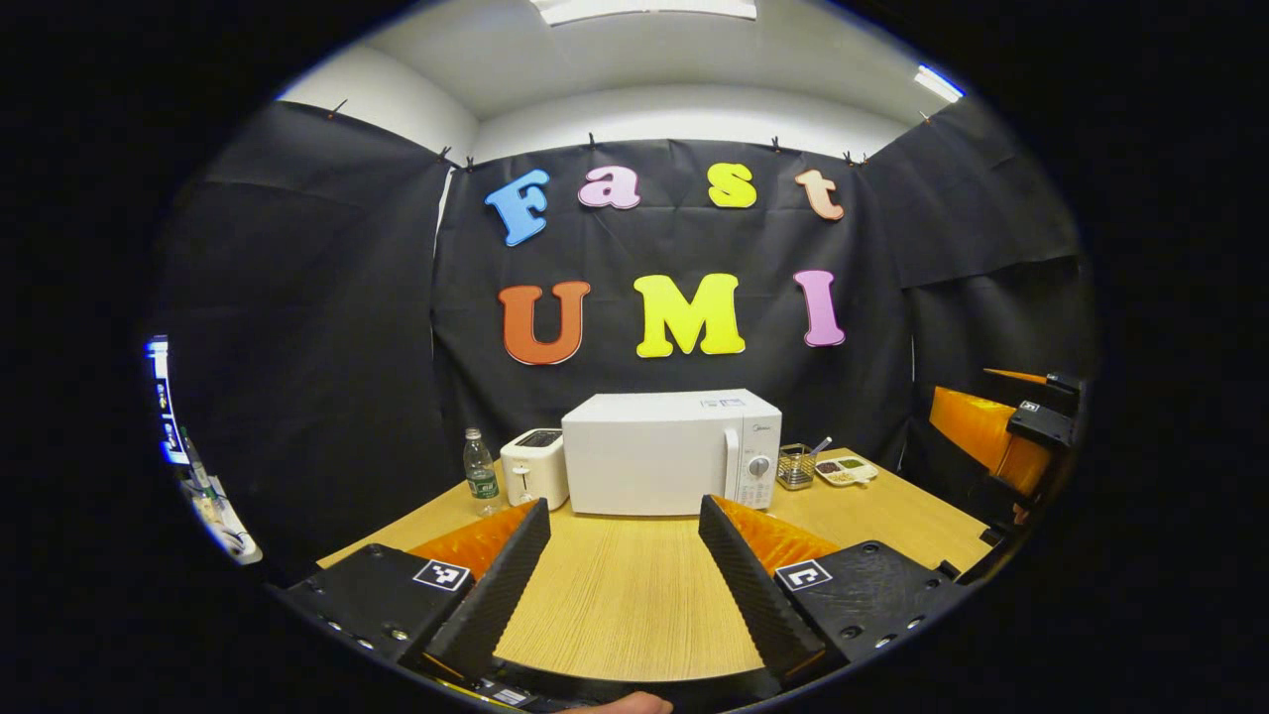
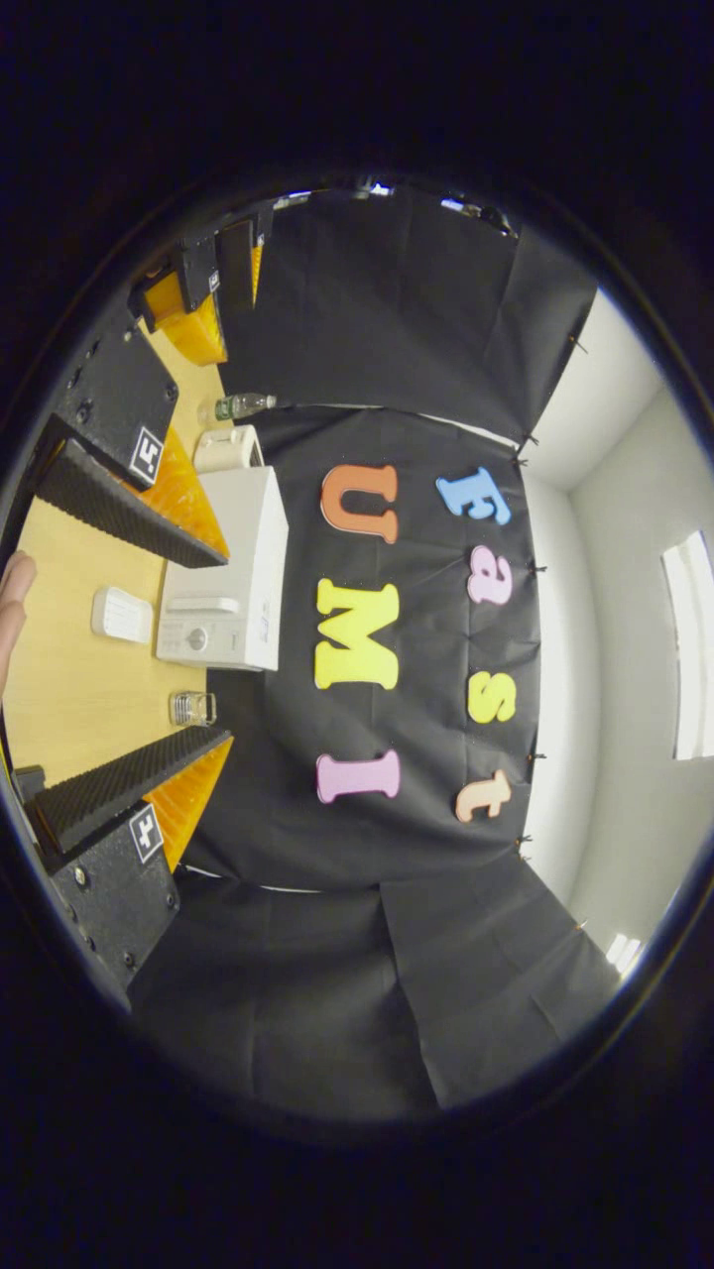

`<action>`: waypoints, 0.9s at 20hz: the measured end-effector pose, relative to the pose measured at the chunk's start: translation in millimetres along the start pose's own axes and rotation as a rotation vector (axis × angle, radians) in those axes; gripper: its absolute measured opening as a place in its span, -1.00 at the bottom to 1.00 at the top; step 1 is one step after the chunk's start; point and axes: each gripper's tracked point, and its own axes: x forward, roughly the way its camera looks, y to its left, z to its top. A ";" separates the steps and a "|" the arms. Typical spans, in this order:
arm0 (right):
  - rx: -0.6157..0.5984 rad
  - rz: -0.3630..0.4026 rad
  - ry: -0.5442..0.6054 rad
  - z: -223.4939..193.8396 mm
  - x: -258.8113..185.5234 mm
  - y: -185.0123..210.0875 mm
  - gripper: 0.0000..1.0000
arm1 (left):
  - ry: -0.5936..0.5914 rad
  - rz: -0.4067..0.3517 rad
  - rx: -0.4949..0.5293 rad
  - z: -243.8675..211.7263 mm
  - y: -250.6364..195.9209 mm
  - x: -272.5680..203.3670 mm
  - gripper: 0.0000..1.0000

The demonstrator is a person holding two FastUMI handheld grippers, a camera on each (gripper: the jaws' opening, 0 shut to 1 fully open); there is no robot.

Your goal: Open the microwave oven with the left hand, put the food in, and close the microwave oven.

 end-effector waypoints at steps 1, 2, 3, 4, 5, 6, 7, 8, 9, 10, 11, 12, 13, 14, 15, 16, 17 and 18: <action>-0.005 0.004 -0.010 2.9 -3.3 2.8 1.00 | -0.005 -0.004 -0.009 2.8 0.2 -2.2 0.92; -0.009 0.003 -0.021 6.2 -6.0 2.8 0.90 | -0.013 -0.004 -0.016 5.5 1.7 -3.6 0.92; -0.012 -0.003 -0.033 8.9 -8.1 2.4 0.90 | -0.021 -0.004 -0.020 8.2 2.8 -5.8 0.73; -0.017 -0.006 -0.042 10.1 -11.0 1.2 0.90 | -0.027 -0.005 -0.021 10.9 2.5 -7.2 0.73; -0.020 -0.008 -0.045 11.0 -13.4 0.0 0.90 | -0.029 -0.007 -0.020 12.0 0.7 -9.0 0.92; -0.019 -0.009 -0.047 10.5 -16.4 -1.5 0.90 | -0.035 -0.007 -0.019 14.2 -0.3 -12.0 0.92; -0.015 -0.009 -0.052 11.0 -19.7 -3.5 0.90 | -0.042 -0.006 -0.018 17.4 -2.1 -14.3 0.92; -0.015 -0.010 -0.054 11.2 -21.3 -5.9 0.90 | -0.055 -0.002 -0.018 21.5 -2.1 -17.3 0.92; -0.019 -0.012 -0.056 10.5 -22.5 -10.1 0.90 | -0.068 -0.003 -0.017 26.0 -4.4 -19.7 0.92; -0.021 -0.020 -0.059 10.4 -25.5 -14.9 1.00 | -0.073 -0.010 -0.015 29.1 -7.8 -21.6 0.92; -0.022 -0.035 -0.060 10.5 -26.5 -21.1 1.00 | -0.081 -0.017 -0.014 31.1 -11.4 -24.6 0.92; -0.022 -0.048 -0.062 11.0 -27.2 -26.1 1.00 | -0.087 -0.022 -0.012 33.4 -14.1 -26.8 0.92; -0.019 -0.055 -0.063 11.6 -27.8 -28.3 1.00 | -0.092 -0.025 -0.012 34.7 -15.7 -29.5 0.92; -0.012 -0.054 -0.065 11.9 -28.7 -27.8 0.89 | -0.099 -0.027 -0.010 36.6 -16.4 -31.3 0.92; -0.006 -0.052 -0.072 13.9 -28.8 -27.2 1.00 | -0.106 -0.031 -0.007 38.5 -17.0 -32.5 0.92; -0.005 -0.052 -0.073 14.1 -28.3 -27.3 1.00 | -0.109 -0.034 -0.006 38.8 -18.2 -34.2 0.73; -0.008 -0.053 -0.068 12.0 -28.9 -27.4 1.00 | -0.107 -0.037 -0.006 38.6 -18.9 -34.4 0.92; -0.007 -0.051 -0.066 11.7 -29.0 -26.6 1.00 | -0.107 -0.040 -0.008 37.6 -19.5 -34.6 0.92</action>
